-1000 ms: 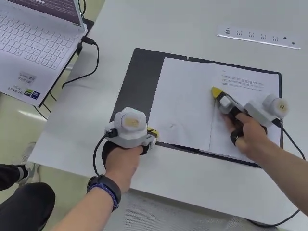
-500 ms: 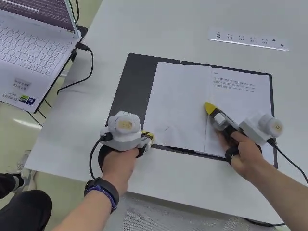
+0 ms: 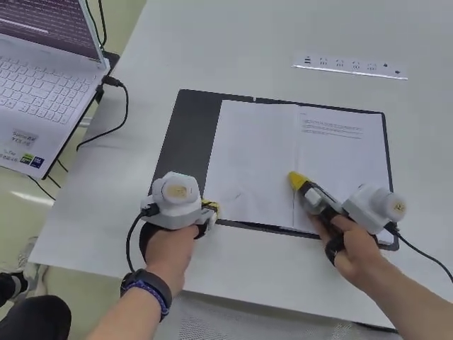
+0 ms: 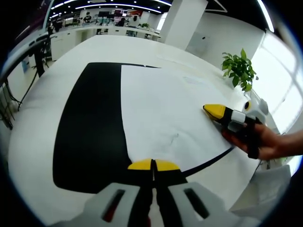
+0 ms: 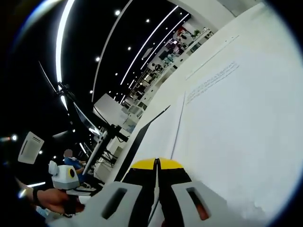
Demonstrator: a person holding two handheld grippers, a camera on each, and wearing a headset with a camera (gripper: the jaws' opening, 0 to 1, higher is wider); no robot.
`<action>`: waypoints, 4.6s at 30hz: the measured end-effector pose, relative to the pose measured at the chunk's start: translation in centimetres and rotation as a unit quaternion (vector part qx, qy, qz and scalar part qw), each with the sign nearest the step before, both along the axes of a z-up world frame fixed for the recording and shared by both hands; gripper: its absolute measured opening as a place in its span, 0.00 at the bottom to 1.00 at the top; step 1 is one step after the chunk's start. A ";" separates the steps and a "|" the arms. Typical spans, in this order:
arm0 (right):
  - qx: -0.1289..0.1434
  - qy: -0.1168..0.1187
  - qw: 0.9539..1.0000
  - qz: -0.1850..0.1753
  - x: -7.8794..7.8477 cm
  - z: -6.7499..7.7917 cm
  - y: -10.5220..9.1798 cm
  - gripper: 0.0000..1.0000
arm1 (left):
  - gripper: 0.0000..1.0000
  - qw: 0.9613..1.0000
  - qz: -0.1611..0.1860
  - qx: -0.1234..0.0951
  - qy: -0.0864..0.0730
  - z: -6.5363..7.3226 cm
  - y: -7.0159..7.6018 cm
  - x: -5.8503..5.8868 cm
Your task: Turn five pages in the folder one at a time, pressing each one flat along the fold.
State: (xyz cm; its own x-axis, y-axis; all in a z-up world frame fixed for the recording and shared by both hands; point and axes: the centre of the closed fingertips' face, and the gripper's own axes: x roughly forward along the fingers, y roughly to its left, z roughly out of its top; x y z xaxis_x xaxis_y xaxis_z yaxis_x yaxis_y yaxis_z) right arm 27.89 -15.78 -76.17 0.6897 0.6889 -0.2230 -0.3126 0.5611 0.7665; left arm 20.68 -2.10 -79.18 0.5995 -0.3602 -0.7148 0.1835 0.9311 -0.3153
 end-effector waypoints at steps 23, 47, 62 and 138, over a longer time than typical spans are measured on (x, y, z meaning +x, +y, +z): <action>0.010 0.028 1.000 0.009 -5.6 -1.3 -0.2 0.00 | 0.00 1.000 0.008 -0.003 -0.019 0.1 0.0 -0.2; -0.014 0.066 0.998 0.012 -7.9 -1.6 -0.6 0.00 | 0.00 0.998 -0.006 0.051 -0.033 0.3 -0.2 -0.1; -0.094 0.020 0.994 0.051 -9.6 0.7 -3.5 0.21 | 0.15 0.999 -0.015 0.013 -0.030 1.8 -2.2 -1.9; -0.234 -0.056 0.970 0.029 -13.7 6.5 -16.4 0.68 | 0.62 0.977 -0.143 0.084 -0.131 13.6 -3.2 -2.6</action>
